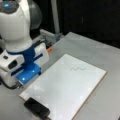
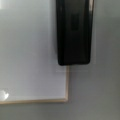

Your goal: Erasing curve lines

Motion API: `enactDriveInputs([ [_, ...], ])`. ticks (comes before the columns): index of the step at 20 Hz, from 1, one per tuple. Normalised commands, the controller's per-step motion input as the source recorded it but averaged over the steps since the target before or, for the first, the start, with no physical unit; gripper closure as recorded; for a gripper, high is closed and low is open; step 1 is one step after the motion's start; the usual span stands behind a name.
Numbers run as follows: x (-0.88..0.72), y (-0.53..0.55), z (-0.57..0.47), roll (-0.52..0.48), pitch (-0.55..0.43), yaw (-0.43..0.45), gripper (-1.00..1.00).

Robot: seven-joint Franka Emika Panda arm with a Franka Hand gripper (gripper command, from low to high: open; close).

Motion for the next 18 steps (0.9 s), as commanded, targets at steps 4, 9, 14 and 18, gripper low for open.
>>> enactDriveInputs([
  [4,0.26,-0.34,0.09,-0.079,0.247,0.24,-1.0],
  [9,0.18,-0.23,0.09,-0.02,0.278,0.248,-1.0],
  [14,0.23,-0.2,-0.05,-0.004,0.305,0.229,-1.0],
  [18,0.29,-0.18,-0.14,0.038,0.241,0.185,-1.0],
])
